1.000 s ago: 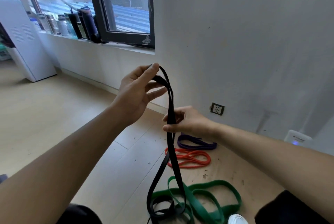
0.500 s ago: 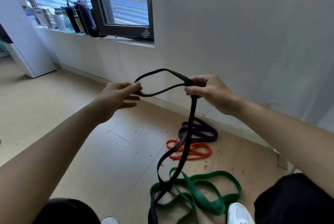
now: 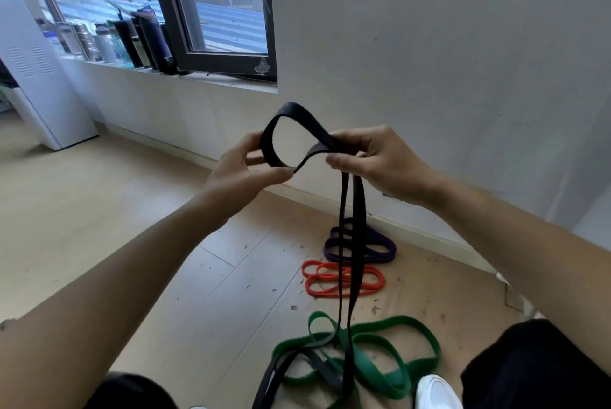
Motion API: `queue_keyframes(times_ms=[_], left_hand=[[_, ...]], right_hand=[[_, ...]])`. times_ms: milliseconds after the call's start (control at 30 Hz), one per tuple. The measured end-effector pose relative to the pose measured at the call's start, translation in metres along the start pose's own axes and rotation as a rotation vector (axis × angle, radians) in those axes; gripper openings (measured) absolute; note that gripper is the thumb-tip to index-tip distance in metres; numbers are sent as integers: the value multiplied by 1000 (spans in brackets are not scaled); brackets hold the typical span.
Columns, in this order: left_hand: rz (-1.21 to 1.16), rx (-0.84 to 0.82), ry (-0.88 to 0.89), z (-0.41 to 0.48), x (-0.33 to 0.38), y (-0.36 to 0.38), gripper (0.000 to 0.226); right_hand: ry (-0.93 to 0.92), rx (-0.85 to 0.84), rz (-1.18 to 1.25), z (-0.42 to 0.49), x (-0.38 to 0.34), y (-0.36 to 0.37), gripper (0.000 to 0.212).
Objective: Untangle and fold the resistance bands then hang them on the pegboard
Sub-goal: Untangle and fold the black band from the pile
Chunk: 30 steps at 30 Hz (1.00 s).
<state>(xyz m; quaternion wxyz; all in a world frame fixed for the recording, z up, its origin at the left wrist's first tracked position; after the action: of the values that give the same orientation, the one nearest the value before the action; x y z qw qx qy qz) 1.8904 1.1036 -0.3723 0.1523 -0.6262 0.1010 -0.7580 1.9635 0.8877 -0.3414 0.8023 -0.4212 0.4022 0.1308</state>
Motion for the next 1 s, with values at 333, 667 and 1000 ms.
queue_keyframes(times_ms=[333,667,1000], left_hand=[[179,-108,15,-2,6,12,50],[68,-314,-71,-4,-4,34,38],[-311,-192,54,-4,18,18,24]], right_hand=[[107,-144,-193,-1,18,11,21],[52,-204,-201,1,15,21,23],[261,-399,-1,-8,53,50,10]])
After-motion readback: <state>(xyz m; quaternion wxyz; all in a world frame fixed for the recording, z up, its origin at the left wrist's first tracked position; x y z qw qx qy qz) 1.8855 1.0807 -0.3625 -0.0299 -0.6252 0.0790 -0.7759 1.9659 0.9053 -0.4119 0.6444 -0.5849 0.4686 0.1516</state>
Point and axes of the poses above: each hand's wrist, its own z-axis towards the middle knuckle, its own y-axis out of the palm, x = y × z, the point moved 4 cm from there along z, towards the middle knuckle, and after that the axes turned 9 degrees about -x, right-handed, at the moved point
